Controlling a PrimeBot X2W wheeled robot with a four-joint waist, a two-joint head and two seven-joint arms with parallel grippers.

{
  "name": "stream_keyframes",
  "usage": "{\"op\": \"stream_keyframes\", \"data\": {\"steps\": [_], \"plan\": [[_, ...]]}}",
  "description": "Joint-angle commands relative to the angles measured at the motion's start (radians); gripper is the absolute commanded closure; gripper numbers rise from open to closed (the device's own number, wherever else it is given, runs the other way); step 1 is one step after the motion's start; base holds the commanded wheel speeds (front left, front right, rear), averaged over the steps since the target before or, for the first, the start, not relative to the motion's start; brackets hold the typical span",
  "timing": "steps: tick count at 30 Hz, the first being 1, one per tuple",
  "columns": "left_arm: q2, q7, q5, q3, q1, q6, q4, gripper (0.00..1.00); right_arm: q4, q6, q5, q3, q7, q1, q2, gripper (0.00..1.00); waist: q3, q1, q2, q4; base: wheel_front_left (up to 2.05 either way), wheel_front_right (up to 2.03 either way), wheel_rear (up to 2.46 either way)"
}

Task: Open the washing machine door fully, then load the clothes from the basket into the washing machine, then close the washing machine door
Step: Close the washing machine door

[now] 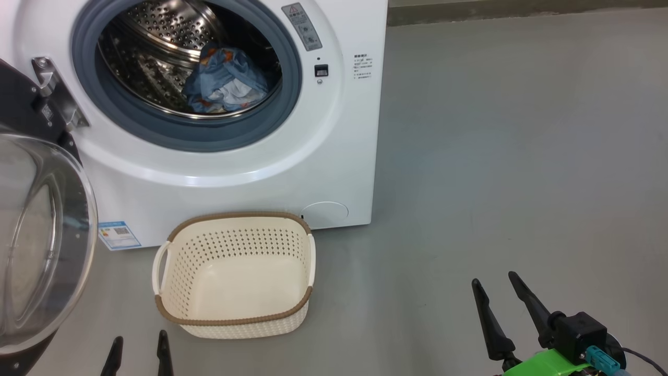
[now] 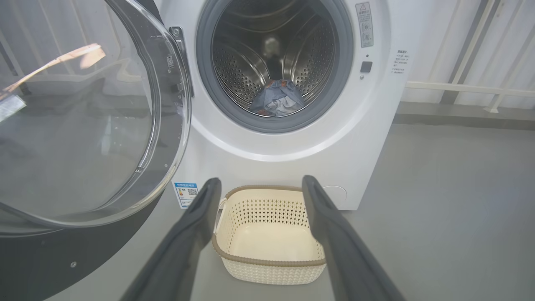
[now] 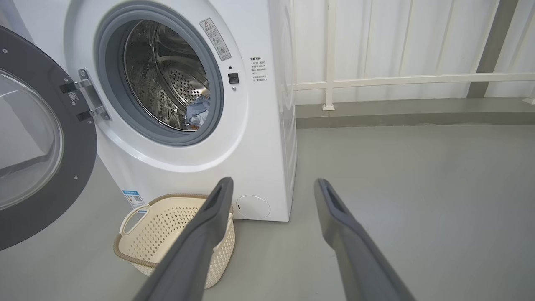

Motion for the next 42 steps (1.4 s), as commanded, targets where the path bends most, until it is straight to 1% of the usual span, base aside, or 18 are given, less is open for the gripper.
{"op": "stream_keyframes", "data": {"steps": [1,14,29,34,42], "plan": [[0.003,-0.006,-0.001,0.029,-0.044,-0.003,-0.030,0.00,-0.021,0.002,-0.001,0.020,-0.005,-0.026,-0.002,0.00,0.001,0.0000,0.0000,0.000,0.00,0.00,0.00],[0.003,-0.006,0.004,0.021,-0.042,-0.006,-0.048,0.00,-0.020,0.002,0.003,0.021,-0.005,-0.023,-0.002,0.00,0.001,0.0000,0.0000,0.006,0.00,0.00,0.00],[0.003,-0.006,0.000,0.022,-0.037,0.002,-0.061,0.00,-0.020,0.002,-0.004,0.023,-0.005,-0.020,-0.002,0.00,-0.003,0.0000,0.0000,0.026,0.00,0.00,0.00],[0.003,-0.006,-0.001,0.021,-0.033,0.009,-0.062,0.00,-0.021,0.002,-0.003,0.026,-0.005,-0.015,-0.002,0.00,-0.009,0.0000,0.0000,0.046,0.00,0.00,0.00],[0.003,-0.006,0.000,0.024,-0.028,0.023,-0.056,0.00,-0.020,0.002,-0.014,0.038,-0.005,-0.006,-0.002,0.00,-0.018,0.0000,0.0000,0.098,0.00,0.00,0.00]]}}
